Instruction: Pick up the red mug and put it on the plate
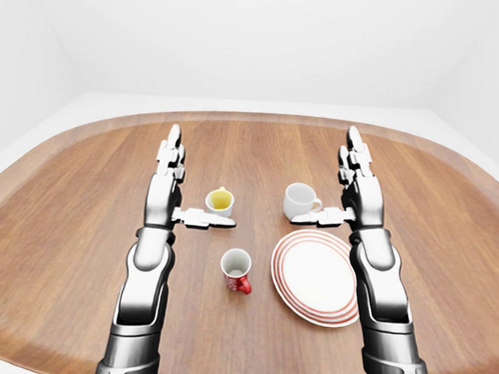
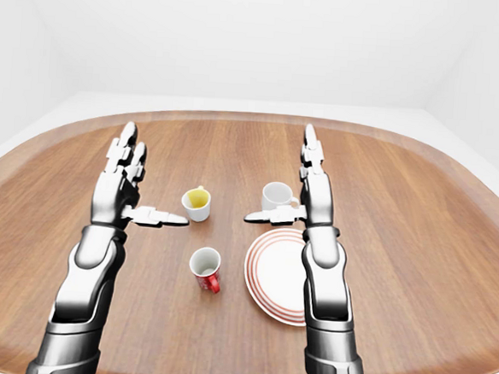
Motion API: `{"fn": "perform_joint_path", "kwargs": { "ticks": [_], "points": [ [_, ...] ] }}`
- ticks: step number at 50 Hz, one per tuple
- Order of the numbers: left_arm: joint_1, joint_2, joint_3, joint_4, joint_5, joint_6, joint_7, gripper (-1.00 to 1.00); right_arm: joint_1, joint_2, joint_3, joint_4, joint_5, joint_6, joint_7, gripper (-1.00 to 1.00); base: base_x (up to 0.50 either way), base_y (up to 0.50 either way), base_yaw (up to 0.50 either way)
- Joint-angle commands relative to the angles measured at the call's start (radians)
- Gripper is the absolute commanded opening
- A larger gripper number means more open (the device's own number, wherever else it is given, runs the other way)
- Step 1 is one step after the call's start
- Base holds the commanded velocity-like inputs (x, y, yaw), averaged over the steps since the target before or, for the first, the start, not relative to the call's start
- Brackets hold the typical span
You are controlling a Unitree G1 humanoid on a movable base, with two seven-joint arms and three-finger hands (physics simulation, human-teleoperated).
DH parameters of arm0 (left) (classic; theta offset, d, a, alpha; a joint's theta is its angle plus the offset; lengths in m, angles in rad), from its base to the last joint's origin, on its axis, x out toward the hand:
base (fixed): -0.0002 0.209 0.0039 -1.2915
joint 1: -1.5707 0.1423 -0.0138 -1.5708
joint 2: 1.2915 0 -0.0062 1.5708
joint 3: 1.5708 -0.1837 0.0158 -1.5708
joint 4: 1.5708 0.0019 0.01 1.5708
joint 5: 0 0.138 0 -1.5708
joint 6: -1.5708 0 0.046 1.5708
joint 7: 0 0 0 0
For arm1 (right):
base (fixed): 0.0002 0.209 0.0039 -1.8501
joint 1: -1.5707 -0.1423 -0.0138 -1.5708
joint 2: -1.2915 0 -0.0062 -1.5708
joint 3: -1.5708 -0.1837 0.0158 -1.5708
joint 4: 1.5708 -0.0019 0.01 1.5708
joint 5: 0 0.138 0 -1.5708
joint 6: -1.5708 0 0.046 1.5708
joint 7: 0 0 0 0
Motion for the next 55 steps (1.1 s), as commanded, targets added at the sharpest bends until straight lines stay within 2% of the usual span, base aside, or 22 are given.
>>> {"fn": "perform_joint_path", "kwargs": {
  "ticks": [1,7,19,25,40,55],
  "points": [
    [-0.001,0.001,0.002,0.006,-0.002,0.0,0.003,1.0,-0.003,-0.001,0.001,0.006,-0.007,0.0,0.003,1.0,0.34,0.0,0.0],
    [0.0,0.004,0.005,0.009,-0.004,0.0,0.001,1.0,-0.022,-0.006,0.019,0.002,-0.032,0.0,0.036,1.0,0.17,0.0,0.0],
    [-0.006,0.006,0.009,-0.002,-0.01,0.0,0.003,1.0,-0.083,-0.03,0.056,0.044,-0.222,0.0,0.149,1.0,0.0,0.0,0.0],
    [-0.006,0.001,-0.002,-0.015,-0.005,0.0,0.005,1.0,-0.111,-0.026,0.086,0.147,-0.322,0.0,0.182,1.0,0.0,0.0,0.0],
    [-0.004,-0.004,-0.006,-0.015,-0.005,0.0,0.003,1.0,-0.19,0.032,0.154,0.319,-0.564,0.0,0.268,1.0,0.0,0.0,0.0],
    [-0.002,-0.004,-0.007,-0.012,-0.005,0.0,0.001,1.0,-0.241,0.083,0.18,0.483,-0.693,0.0,0.284,1.0,0.0,0.0,0.0]
  ]
}}
